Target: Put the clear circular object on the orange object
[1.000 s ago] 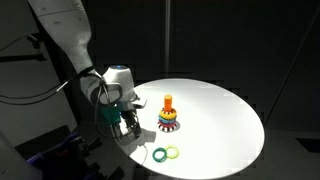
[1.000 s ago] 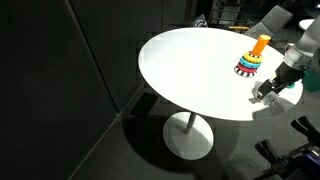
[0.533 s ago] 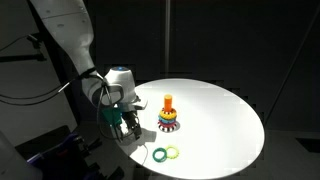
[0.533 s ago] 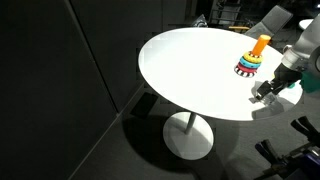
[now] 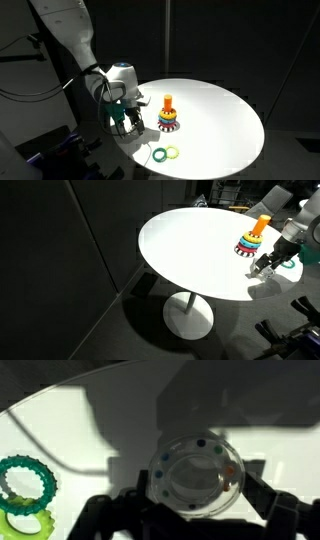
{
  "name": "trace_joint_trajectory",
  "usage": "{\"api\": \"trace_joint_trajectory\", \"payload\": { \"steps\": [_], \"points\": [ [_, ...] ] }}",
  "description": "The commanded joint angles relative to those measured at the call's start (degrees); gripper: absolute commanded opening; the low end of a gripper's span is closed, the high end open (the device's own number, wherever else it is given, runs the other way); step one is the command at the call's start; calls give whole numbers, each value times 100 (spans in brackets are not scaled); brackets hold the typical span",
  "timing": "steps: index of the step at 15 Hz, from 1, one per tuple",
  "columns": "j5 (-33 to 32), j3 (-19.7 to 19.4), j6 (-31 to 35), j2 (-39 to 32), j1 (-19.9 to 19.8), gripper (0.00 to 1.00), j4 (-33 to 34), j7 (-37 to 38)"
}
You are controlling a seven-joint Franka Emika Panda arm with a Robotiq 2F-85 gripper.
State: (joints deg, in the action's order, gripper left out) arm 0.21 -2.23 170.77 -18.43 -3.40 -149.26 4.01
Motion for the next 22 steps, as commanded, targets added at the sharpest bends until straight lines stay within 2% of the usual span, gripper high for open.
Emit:
{"api": "trace_joint_trajectory", "payload": {
  "steps": [1, 10, 22],
  "points": [
    [150, 47, -552, 532, -79, 68, 101, -154],
    [-169, -151, -1969, 1427, 31, 68, 854, 109],
    [-537, -271, -2267, 1386, -22, 68, 1954, 454]
  ]
}}
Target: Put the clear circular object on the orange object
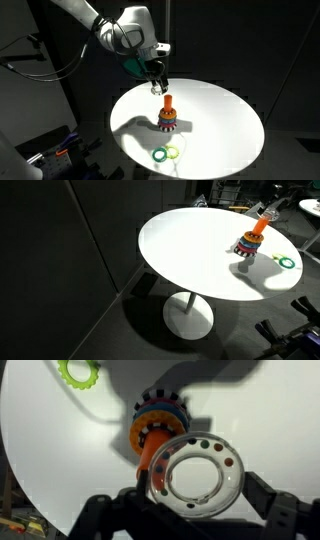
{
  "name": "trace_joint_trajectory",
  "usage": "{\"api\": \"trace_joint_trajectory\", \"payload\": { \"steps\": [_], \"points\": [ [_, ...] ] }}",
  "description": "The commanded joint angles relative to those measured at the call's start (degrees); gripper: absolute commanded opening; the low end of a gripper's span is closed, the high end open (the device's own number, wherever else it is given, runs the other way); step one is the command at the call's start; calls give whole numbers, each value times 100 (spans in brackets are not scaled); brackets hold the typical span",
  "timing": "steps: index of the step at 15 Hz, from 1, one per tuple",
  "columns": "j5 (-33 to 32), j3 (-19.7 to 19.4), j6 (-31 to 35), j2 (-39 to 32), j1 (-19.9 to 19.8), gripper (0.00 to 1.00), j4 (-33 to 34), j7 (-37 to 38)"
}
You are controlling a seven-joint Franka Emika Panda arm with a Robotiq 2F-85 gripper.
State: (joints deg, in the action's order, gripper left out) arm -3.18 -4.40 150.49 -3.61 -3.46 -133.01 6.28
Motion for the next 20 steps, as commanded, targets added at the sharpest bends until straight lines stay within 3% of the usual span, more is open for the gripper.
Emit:
{"api": "trace_joint_trajectory", "payload": {
  "steps": [1, 20],
  "points": [
    [-214, -73, -269, -127, -22, 68, 398, 257],
    [20, -269, -736, -826, -156, 68, 1017, 105]
  ]
}}
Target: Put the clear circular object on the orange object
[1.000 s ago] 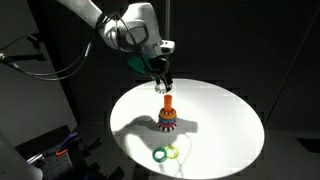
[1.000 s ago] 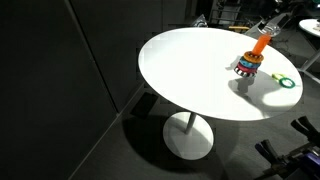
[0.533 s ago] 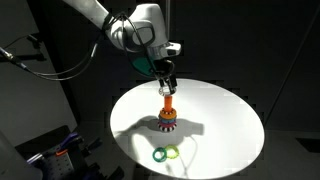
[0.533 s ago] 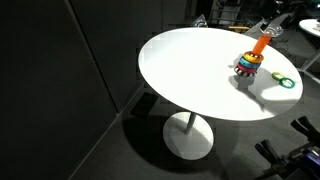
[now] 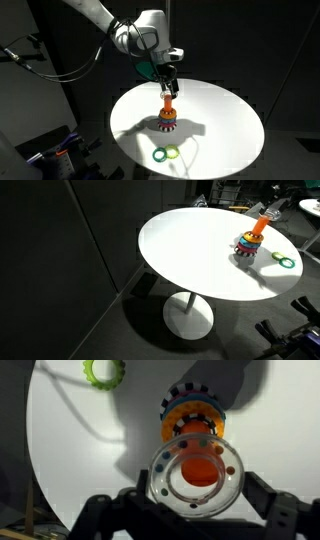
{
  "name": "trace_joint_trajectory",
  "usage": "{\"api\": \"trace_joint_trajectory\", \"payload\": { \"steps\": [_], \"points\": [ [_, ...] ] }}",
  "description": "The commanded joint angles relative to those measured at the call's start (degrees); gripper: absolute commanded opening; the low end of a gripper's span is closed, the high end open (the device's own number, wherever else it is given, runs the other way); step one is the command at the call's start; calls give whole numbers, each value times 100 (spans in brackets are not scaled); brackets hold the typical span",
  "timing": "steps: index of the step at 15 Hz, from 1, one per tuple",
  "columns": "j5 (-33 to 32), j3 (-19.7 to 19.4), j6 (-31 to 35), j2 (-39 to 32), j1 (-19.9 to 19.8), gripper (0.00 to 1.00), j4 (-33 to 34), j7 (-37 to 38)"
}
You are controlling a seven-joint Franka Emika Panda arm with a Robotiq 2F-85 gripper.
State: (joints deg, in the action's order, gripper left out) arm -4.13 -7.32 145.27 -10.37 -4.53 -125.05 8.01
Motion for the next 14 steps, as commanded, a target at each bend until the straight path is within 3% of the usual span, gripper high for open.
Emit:
{"api": "trace_joint_trajectory", "payload": {
  "steps": [1, 10, 11, 14],
  "points": [
    [189, 39, -269, -181, -62, 68, 229, -116],
    [696, 107, -701, -407, -103, 68, 387, -267],
    [742, 110, -778, -408, -103, 98, 410, -296],
    [789, 118, -981, -301, -92, 100, 399, -359]
  ]
}}
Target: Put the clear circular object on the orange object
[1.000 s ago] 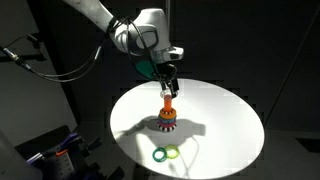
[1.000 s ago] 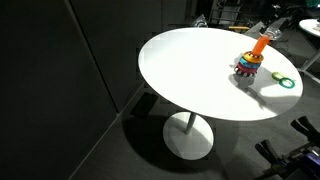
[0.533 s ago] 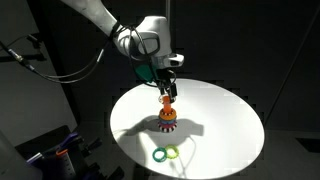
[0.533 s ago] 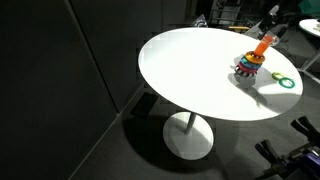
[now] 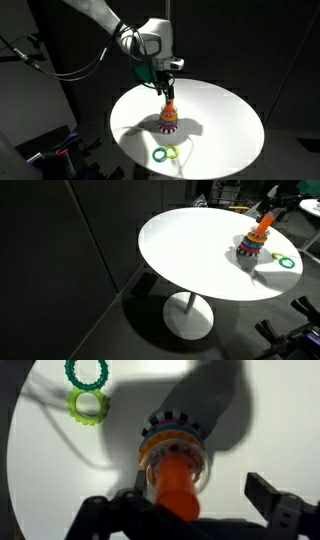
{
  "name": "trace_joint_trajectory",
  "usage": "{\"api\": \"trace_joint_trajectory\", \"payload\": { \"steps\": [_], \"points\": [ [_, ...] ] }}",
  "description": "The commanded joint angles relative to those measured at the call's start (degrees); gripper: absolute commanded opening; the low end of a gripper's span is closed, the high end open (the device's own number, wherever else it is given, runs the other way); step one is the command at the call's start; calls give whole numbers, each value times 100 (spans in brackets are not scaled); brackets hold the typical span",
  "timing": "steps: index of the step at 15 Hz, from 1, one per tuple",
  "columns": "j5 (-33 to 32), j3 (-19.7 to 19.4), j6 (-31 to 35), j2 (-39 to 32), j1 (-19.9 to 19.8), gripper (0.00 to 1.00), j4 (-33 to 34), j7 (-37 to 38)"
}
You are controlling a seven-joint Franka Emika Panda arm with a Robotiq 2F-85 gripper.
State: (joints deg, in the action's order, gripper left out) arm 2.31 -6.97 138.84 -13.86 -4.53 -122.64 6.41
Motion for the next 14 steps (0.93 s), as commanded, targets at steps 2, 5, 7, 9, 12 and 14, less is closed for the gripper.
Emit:
{"api": "trace_joint_trajectory", "payload": {
  "steps": [2, 5, 7, 9, 12, 14],
  "points": [
    [95, 83, -498, 147, -67, 100, 115, -196],
    [-82, 90, -871, 403, 1, 100, -60, -164],
    [-194, 103, -1091, 590, 37, 100, -177, -154],
    [-299, 125, -1299, 801, 68, 100, -313, -145],
    [-447, 170, -1639, 1166, 101, 100, -527, -135],
    [-519, 205, -1875, 1433, 106, 100, -672, -119]
  ]
}}
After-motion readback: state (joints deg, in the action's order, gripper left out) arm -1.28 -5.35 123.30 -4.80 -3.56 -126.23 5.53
